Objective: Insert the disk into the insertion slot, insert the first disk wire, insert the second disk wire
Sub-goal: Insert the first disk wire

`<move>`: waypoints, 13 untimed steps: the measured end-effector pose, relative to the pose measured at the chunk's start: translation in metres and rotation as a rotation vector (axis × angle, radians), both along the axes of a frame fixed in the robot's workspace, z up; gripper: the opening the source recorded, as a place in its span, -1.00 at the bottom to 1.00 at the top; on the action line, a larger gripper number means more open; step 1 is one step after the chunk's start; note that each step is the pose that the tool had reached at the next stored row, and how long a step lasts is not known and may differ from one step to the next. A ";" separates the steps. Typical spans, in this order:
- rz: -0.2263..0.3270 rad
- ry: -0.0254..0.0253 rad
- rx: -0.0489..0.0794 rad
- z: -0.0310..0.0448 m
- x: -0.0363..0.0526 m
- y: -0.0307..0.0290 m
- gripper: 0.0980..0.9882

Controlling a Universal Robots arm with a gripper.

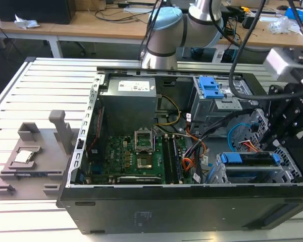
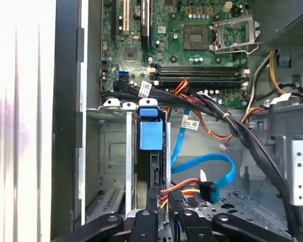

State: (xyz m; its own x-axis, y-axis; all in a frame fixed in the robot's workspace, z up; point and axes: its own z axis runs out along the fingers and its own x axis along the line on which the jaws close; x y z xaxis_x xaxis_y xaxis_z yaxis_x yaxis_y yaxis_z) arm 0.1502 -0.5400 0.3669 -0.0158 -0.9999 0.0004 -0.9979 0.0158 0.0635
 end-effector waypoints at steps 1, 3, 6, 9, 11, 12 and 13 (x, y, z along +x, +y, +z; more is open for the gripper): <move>0.000 0.0000 0.000 0.0030 0.0000 0.0003 -0.69; 0.000 0.0000 0.000 0.0077 0.0000 0.0024 -0.72; 0.000 0.0000 0.000 0.0087 0.0000 0.0038 -0.87; 0.000 0.0000 0.000 0.0099 0.0000 0.0048 -0.98; 0.000 0.0001 0.000 0.0114 0.0000 0.0050 -0.98; 0.000 0.0000 0.000 0.0127 0.0000 0.0050 -0.98; 0.000 0.0000 0.000 0.0144 0.0000 0.0051 -0.98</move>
